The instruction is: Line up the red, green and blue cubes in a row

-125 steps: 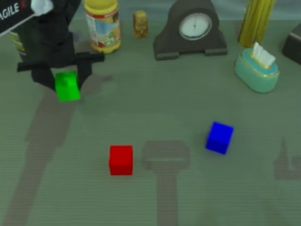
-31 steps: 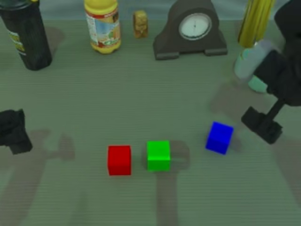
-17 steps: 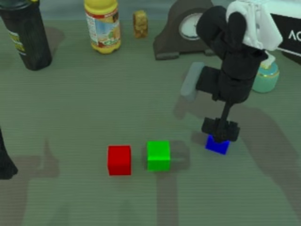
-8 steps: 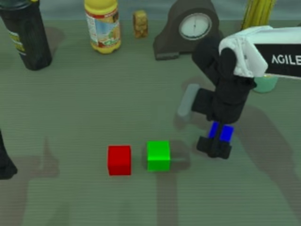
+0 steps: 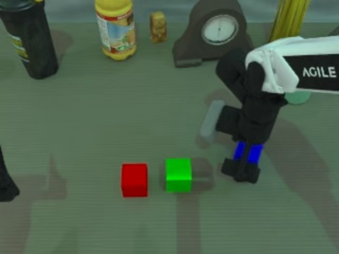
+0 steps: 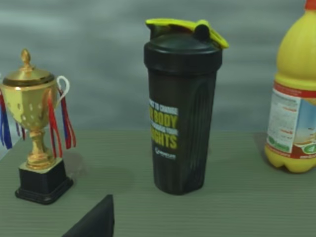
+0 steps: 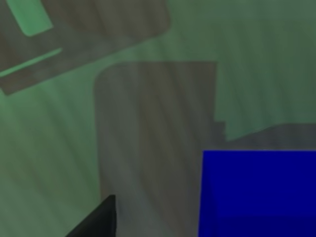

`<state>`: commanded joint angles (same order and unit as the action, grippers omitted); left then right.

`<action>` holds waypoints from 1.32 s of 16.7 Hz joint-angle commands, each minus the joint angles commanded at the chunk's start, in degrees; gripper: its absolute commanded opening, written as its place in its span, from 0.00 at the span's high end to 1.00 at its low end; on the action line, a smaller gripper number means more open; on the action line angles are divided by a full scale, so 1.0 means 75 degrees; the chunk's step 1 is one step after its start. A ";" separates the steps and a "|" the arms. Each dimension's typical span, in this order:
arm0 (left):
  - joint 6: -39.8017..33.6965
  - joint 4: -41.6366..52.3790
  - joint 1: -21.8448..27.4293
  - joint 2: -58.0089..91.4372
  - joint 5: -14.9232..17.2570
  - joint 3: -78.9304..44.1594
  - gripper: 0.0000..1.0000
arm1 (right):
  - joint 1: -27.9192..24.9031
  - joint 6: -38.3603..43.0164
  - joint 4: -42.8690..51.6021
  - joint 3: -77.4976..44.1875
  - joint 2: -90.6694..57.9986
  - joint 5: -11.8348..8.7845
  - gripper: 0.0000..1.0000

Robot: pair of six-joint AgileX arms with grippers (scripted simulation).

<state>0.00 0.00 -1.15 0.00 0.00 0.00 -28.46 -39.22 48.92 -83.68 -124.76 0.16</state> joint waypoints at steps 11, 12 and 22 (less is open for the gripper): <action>0.0000 0.0000 0.0000 0.0000 0.0000 0.0000 0.00 | 0.0000 0.0000 0.0000 0.0000 0.0000 0.0000 0.98; 0.0000 0.0000 0.0000 0.0000 0.0000 0.0000 0.00 | 0.0000 0.0000 0.0000 0.0000 0.0000 0.0000 1.00; 0.0000 0.0000 0.0000 0.0000 0.0000 0.0000 0.00 | -0.0015 0.0008 0.0180 -0.0115 0.0113 -0.0021 1.00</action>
<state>0.00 0.00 -1.15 0.00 0.00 0.00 -28.57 -39.16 50.27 -84.54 -123.91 0.00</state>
